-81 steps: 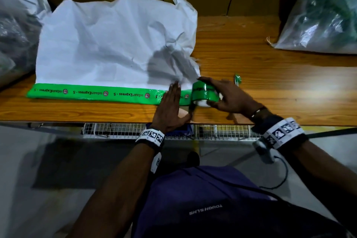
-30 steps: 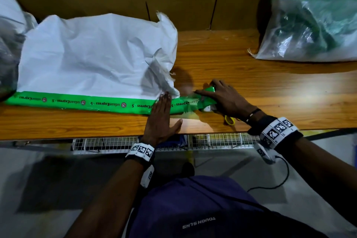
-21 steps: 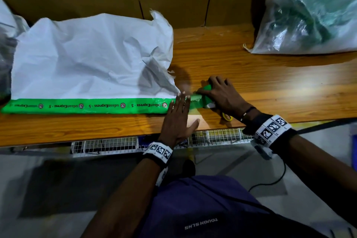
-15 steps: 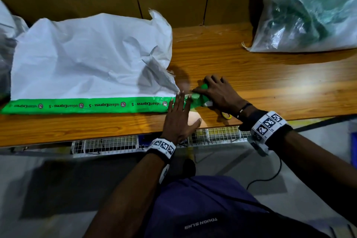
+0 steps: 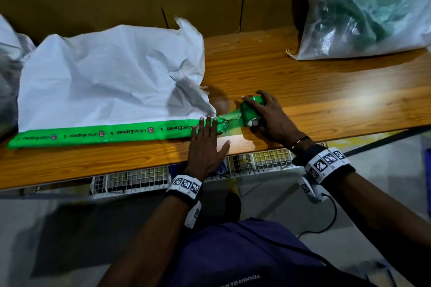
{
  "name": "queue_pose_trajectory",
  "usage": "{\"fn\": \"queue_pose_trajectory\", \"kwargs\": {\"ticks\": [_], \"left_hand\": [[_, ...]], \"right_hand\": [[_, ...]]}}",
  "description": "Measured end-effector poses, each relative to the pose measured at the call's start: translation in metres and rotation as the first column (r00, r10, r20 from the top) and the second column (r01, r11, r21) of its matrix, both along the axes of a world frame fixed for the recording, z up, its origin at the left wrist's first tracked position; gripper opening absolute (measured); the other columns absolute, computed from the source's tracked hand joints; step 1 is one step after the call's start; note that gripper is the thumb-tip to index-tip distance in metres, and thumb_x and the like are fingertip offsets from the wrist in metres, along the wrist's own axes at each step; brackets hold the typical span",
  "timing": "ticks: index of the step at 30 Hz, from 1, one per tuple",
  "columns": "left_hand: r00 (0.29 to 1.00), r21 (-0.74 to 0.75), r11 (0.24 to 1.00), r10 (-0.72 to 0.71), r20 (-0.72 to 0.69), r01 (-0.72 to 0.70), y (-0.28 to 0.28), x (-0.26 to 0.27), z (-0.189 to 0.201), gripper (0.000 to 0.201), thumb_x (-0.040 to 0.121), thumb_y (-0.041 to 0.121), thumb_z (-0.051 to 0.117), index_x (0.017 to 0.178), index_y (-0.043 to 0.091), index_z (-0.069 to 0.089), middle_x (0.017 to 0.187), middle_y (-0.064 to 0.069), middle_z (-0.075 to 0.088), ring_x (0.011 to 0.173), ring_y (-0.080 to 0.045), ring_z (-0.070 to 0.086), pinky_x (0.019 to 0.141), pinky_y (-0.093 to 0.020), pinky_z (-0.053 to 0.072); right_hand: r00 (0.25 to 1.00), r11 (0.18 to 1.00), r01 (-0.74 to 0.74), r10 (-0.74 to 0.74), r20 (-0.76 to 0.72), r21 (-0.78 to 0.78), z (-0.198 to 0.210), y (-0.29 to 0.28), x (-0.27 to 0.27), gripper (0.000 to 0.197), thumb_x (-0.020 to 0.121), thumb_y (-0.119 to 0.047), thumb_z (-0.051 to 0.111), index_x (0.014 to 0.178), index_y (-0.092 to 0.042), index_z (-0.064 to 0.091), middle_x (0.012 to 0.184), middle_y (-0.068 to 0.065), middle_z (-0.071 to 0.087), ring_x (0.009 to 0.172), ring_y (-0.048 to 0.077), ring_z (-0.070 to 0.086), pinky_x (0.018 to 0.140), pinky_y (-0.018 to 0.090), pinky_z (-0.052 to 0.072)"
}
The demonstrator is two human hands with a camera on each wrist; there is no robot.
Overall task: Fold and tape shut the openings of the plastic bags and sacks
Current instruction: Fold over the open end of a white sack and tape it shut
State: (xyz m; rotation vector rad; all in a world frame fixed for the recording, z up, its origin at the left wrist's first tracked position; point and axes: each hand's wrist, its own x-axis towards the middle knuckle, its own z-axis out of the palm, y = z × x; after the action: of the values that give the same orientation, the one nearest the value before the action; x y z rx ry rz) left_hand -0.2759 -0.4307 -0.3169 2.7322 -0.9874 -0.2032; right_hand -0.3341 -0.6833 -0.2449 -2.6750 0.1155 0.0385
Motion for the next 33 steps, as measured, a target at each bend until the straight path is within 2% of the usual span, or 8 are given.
{"fn": "queue_pose_trajectory", "kwargs": {"ticks": [3, 5, 9, 13, 17, 22, 28, 33], "left_hand": [[1.000, -0.009, 1.000, -0.013, -0.022, 0.013, 0.000, 0.004, 0.003, 0.086, 0.104, 0.066, 0.033, 0.168, 0.016, 0.006, 0.175, -0.010, 0.001, 0.161, -0.032, -0.002, 0.129, -0.053, 0.004], [0.998, -0.002, 0.999, -0.049, -0.050, 0.048, 0.002, 0.006, 0.004, 0.084, 0.103, 0.066, 0.035, 0.168, 0.022, 0.006, 0.175, -0.012, -0.003, 0.161, -0.034, -0.005, 0.129, -0.055, 0.002], [0.993, 0.021, 0.996, -0.081, -0.086, 0.083, 0.013, 0.013, 0.006, 0.085, 0.100, 0.073, 0.031, 0.168, 0.028, 0.007, 0.174, -0.012, -0.011, 0.160, -0.036, -0.009, 0.128, -0.058, -0.001], [0.988, -0.005, 0.994, -0.108, -0.112, 0.108, 0.032, 0.032, 0.005, 0.086, 0.099, 0.074, 0.034, 0.168, 0.031, 0.005, 0.174, -0.010, -0.012, 0.160, -0.035, -0.010, 0.127, -0.061, 0.003], [0.988, 0.009, 0.996, -0.083, -0.134, 0.084, 0.033, 0.029, 0.011, 0.088, 0.096, 0.076, 0.039, 0.166, 0.038, 0.003, 0.173, -0.018, -0.010, 0.159, -0.043, -0.009, 0.124, -0.069, 0.005], [0.988, 0.095, 0.993, 0.081, -0.130, -0.069, 0.002, 0.012, 0.020, 0.098, 0.085, 0.090, 0.035, 0.165, 0.039, 0.011, 0.170, -0.030, -0.005, 0.155, -0.055, -0.007, 0.117, -0.075, 0.000], [0.993, 0.098, 0.994, 0.066, -0.099, -0.056, 0.005, 0.012, 0.011, 0.102, 0.083, 0.093, 0.032, 0.165, 0.041, 0.003, 0.169, -0.028, -0.015, 0.154, -0.053, -0.014, 0.117, -0.076, -0.002], [0.991, 0.124, 0.987, 0.112, -0.072, -0.103, 0.001, 0.009, 0.009, 0.098, 0.084, 0.092, 0.030, 0.164, 0.044, 0.002, 0.169, -0.025, -0.019, 0.155, -0.051, -0.016, 0.118, -0.077, -0.001]], "right_hand": [[0.998, 0.995, 0.056, -0.055, -0.013, 0.088, 0.003, 0.006, -0.003, 0.074, 0.092, -0.041, 0.057, 0.162, -0.031, 0.035, 0.165, 0.022, 0.019, 0.141, 0.051, 0.033, 0.109, 0.062, 0.044], [0.994, 0.983, 0.090, -0.098, 0.041, 0.162, 0.003, 0.012, -0.004, 0.076, 0.090, -0.054, 0.042, 0.162, -0.032, 0.033, 0.161, 0.020, 0.027, 0.130, 0.047, 0.047, 0.103, 0.056, 0.049], [0.978, 0.961, 0.186, -0.201, 0.055, 0.205, 0.000, 0.030, 0.001, 0.084, 0.084, -0.061, 0.048, 0.159, -0.025, 0.036, 0.159, 0.016, 0.032, 0.123, 0.044, 0.055, 0.099, 0.054, 0.051], [0.988, 0.979, 0.156, -0.152, -0.043, 0.132, 0.001, 0.043, 0.011, 0.084, 0.085, -0.041, 0.061, 0.163, -0.033, 0.030, 0.162, 0.026, 0.022, 0.123, 0.053, 0.054, 0.104, 0.052, 0.050], [0.994, 0.996, 0.065, -0.059, -0.092, 0.063, 0.010, 0.043, 0.014, 0.099, 0.086, -0.011, 0.076, 0.165, -0.040, 0.024, 0.162, 0.028, 0.022, 0.113, 0.053, 0.061, 0.092, 0.046, 0.052], [0.993, 0.999, 0.049, -0.047, -0.107, 0.015, 0.013, 0.043, 0.012, 0.089, 0.086, -0.010, 0.074, 0.161, -0.031, 0.032, 0.153, 0.024, 0.033, 0.104, 0.051, 0.066, 0.081, 0.043, 0.052], [0.992, 0.991, -0.054, 0.038, -0.122, -0.124, 0.037, 0.028, 0.017, 0.071, 0.101, -0.007, 0.057, 0.163, -0.028, 0.031, 0.145, 0.026, 0.036, 0.083, 0.037, 0.063, 0.070, 0.033, 0.040], [0.983, 0.950, -0.138, 0.097, -0.158, -0.278, 0.034, -0.015, 0.011, 0.072, 0.102, -0.015, 0.061, 0.162, -0.037, 0.030, 0.145, 0.024, 0.031, 0.106, 0.046, 0.057, 0.080, 0.050, 0.060]]}}
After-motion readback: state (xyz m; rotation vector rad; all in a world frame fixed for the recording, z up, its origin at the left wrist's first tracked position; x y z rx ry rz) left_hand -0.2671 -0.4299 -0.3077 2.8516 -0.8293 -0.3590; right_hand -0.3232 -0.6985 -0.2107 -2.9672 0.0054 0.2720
